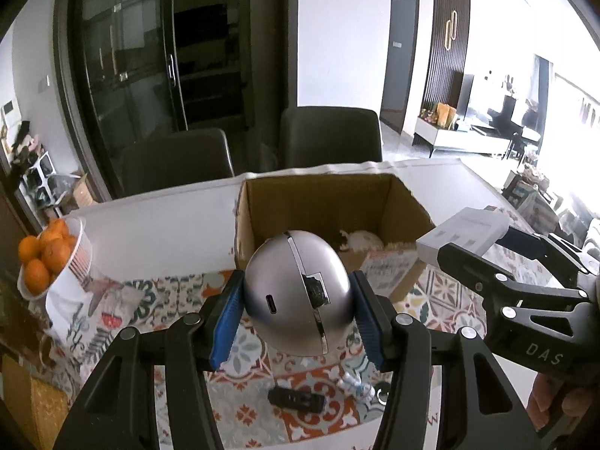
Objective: Organize rigid objects
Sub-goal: 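Carry the silver gadget in the left tool while the right tool carries the power bank to the box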
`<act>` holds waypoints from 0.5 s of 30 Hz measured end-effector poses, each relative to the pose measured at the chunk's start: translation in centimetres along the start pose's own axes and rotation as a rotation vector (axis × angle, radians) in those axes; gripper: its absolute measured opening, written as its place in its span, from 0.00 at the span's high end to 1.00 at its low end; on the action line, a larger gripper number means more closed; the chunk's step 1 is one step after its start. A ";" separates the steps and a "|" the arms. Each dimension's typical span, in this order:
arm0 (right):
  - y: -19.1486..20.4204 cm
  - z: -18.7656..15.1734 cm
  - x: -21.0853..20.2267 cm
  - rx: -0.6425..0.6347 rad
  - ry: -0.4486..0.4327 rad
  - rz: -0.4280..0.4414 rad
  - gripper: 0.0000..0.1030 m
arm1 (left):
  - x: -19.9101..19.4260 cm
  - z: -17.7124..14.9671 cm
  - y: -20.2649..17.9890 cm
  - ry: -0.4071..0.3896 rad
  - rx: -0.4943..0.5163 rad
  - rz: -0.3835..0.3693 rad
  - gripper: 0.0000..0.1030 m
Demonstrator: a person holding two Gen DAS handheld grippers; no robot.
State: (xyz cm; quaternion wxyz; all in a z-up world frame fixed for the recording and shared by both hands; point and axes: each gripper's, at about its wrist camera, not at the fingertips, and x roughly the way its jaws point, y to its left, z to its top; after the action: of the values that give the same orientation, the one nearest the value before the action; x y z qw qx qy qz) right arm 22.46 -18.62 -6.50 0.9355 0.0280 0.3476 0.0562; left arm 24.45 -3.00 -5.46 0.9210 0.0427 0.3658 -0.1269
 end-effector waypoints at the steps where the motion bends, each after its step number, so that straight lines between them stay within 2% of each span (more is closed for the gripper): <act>1: 0.0 0.3 0.2 -0.001 -0.003 0.001 0.25 | 0.2 0.4 0.1 -0.003 0.001 0.000 0.47; 7: -0.2 2.1 1.8 -0.011 -0.001 0.009 0.25 | 1.6 2.3 0.6 -0.009 0.005 0.000 0.47; 15: -0.5 4.3 5.0 -0.037 0.031 0.009 0.25 | 4.5 4.3 1.1 0.019 0.005 -0.002 0.47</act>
State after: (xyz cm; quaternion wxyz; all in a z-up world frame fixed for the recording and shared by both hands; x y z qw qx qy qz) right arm 29.12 -18.56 -6.52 0.9302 0.0114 0.3607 0.0675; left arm 30.77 -3.56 -5.40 0.9172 0.0457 0.3744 -0.1283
